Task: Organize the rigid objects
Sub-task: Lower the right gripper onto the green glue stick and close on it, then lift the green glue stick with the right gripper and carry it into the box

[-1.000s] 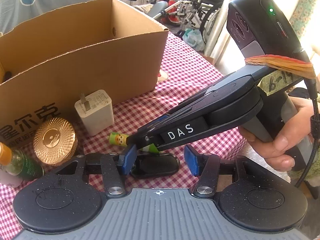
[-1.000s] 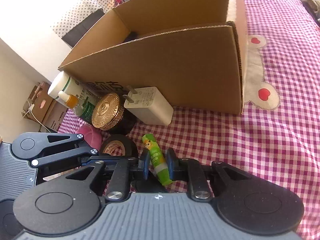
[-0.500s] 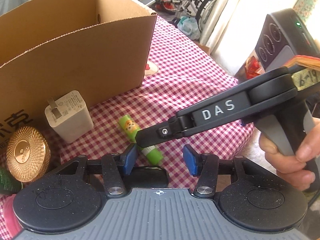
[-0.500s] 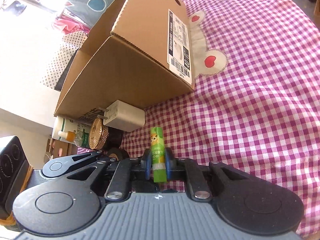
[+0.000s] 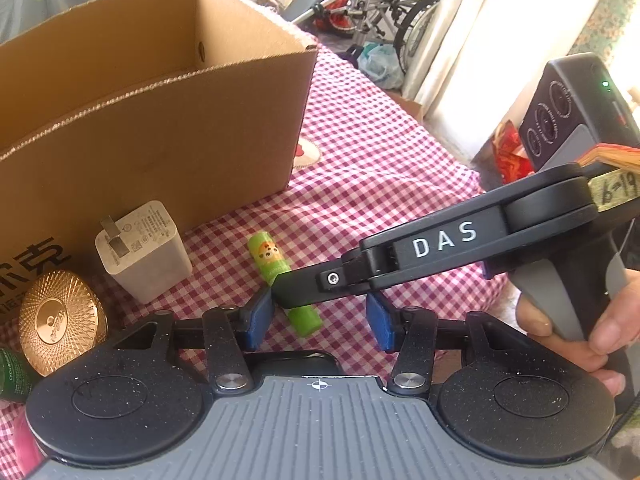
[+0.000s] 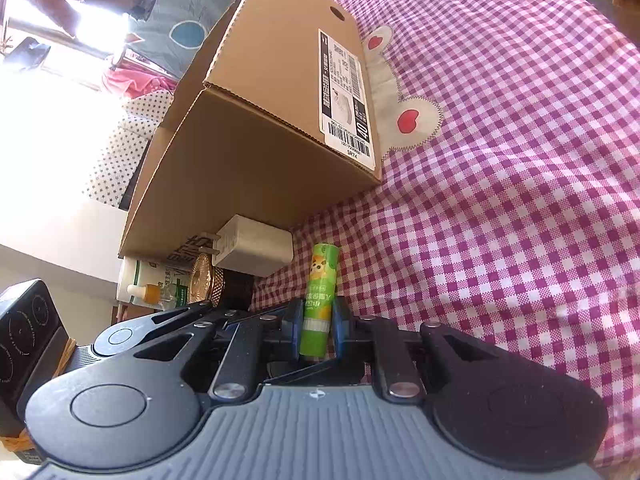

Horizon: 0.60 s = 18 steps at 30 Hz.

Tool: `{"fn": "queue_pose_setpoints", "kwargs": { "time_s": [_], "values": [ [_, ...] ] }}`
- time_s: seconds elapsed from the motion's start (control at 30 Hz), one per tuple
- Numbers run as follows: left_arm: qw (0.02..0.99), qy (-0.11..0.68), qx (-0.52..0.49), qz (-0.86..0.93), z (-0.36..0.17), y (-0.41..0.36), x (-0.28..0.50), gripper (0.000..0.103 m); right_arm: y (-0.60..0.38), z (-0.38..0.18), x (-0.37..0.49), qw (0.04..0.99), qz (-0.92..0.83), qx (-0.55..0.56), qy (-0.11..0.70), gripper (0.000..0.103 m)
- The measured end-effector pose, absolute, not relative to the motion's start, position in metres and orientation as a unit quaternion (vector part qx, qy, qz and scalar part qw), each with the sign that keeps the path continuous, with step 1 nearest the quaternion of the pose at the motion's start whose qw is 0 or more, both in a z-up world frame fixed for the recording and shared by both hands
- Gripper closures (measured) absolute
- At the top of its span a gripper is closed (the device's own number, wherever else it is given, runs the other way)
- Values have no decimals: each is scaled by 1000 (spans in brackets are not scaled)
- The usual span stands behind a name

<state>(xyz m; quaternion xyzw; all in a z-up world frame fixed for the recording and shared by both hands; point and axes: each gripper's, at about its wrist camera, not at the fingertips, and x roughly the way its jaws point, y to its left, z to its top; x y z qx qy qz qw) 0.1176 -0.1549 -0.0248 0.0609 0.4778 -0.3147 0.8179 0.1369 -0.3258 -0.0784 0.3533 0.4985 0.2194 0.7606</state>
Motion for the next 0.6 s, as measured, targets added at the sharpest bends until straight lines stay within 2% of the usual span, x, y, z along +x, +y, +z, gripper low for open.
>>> {"fn": "queue_pose_setpoints", "kwargs": {
  "time_s": [0.33, 0.6],
  "values": [
    [830, 450, 60, -324, -4, -149, 100, 53, -323, -53, 120, 776, 213, 358, 474, 86],
    [857, 392, 62, -329, 43, -133, 78, 53, -312, 4, 104, 805, 231, 346, 422, 86]
  ]
}}
